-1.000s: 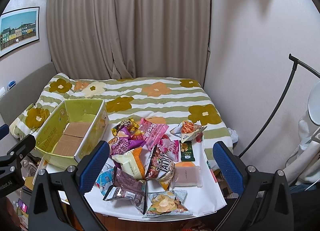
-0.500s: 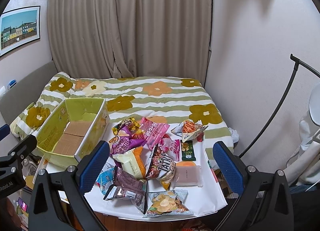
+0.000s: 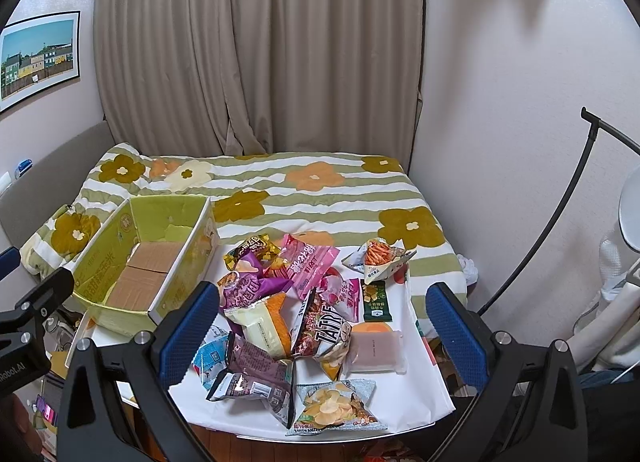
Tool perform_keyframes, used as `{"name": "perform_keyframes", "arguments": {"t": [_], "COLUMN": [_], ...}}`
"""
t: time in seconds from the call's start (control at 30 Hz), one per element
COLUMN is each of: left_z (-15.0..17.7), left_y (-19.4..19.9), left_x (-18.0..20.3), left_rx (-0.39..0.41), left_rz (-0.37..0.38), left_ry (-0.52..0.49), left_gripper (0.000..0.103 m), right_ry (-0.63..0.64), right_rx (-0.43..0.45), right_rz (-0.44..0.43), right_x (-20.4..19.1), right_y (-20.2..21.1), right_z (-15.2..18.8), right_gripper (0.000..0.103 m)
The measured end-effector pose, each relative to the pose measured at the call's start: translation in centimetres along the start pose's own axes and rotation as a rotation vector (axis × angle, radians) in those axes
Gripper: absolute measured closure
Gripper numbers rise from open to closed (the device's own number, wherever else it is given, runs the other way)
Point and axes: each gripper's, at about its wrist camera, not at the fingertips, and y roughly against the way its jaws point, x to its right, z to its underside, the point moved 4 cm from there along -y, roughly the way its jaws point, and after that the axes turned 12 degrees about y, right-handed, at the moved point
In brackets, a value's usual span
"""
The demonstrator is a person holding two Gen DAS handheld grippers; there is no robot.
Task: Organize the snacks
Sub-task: 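Grasp the brown snack bag with the left tool while the right tool grasps the white rice-cracker bag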
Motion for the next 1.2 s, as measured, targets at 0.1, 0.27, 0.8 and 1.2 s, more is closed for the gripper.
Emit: {"name": "perform_keyframes", "arguments": {"t": [0.1,0.27,0.8,1.2], "left_z": [-0.1,-0.3,8.8,15.0], "left_y": [-0.2,-1.8,-12.2,-18.6], "left_x": [0.0,-0.2,5.7,10.7], "left_rx": [-0.010,-0.065,-0.354,-0.529], "left_rz": [0.003,0.020,0.166,0.105], "left_ry": [-0.006,-0.004,-0.060,-0.087], "left_gripper": [0.000,0.000,0.000,0.010], "right_ry": [0.001,-0.026,-0.100,-0.086], "right_rx": [0.000,-0.019,-0.301,-0.508], "right_rz": [0.001,0.015,-0.063,-0.350], "right_x": [0.1,1.3,5.0,3.8], "right_y": [0.0,0.1,-5.5,-12.1], "right_z": [0.0,1.1,10.6,16.2], "right_gripper": [0.000,0.000,0.000,0.000]}}
